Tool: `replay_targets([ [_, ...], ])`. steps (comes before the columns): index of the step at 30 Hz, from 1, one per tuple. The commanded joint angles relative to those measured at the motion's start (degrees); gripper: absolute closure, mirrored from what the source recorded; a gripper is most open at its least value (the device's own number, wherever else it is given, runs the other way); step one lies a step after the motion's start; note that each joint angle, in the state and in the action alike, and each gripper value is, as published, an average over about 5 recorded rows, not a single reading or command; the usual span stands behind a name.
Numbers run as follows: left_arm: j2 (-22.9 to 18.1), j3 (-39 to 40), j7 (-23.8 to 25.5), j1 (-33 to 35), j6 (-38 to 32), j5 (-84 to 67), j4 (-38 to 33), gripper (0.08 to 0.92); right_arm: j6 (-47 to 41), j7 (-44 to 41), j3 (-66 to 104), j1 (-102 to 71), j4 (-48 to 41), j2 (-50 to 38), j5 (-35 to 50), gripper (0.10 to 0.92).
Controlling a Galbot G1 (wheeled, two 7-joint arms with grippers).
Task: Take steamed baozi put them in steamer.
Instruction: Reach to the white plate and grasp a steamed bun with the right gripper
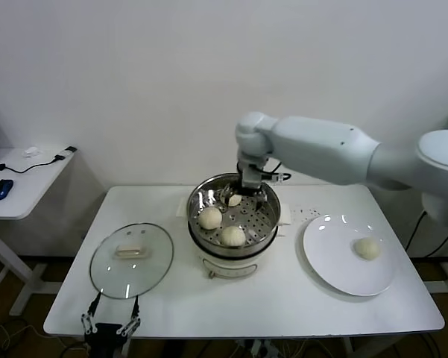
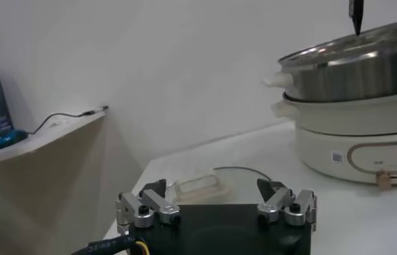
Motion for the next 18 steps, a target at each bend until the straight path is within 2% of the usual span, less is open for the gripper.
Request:
replay_targets([
  [1, 0.14, 0.33, 0.06, 0.41, -0.12, -0.45, -0.84, 0.177, -37.65, 1.7, -6.19, 7.86, -6.09, -15.11, 29.51, 0.203],
  [4, 0.19, 0.49, 0.1, 0.54, -0.01, -0.55, -1.34, 0.177, -40.99, 1.04, -5.01, 5.43, -6.59, -20.31, 30.04, 0.203],
  [8, 0.28, 0.4, 0.1, 0.66, 0.0, -0.44, -1.47, 0.177, -41.34, -0.36, -4.11, 1.04, -4.86, -27.43, 25.91, 0.203],
  [13, 0.33, 0.26, 0.06, 1.16, -0.08, -0.14, -1.55, 0.177, -39.35, -2.79, 6.3, -11.79, -4.5, -34.47, 13.13, 0.203],
  [18, 0.26, 0.17, 0.0, 1.38, 0.11, 0.37, -1.67, 0.177, -34.8, -4.05, 18.03, -23.47, -8.21, -36.05, 2.21, 0.203],
])
